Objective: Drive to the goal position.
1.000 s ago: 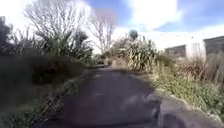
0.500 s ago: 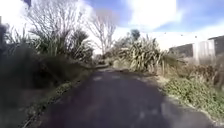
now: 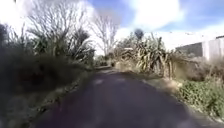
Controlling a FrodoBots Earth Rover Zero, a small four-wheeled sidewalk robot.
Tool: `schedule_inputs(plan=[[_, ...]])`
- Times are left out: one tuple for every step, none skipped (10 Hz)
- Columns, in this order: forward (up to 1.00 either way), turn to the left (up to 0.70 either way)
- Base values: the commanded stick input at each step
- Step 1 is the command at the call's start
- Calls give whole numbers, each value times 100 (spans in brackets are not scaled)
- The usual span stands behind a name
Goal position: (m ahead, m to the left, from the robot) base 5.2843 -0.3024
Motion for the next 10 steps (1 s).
schedule_inputs(plan=[[85,-34],[85,-34],[85,-34],[85,-34],[85,-34],[85,-34],[85,-34],[85,-34],[85,-34],[85,-34]])
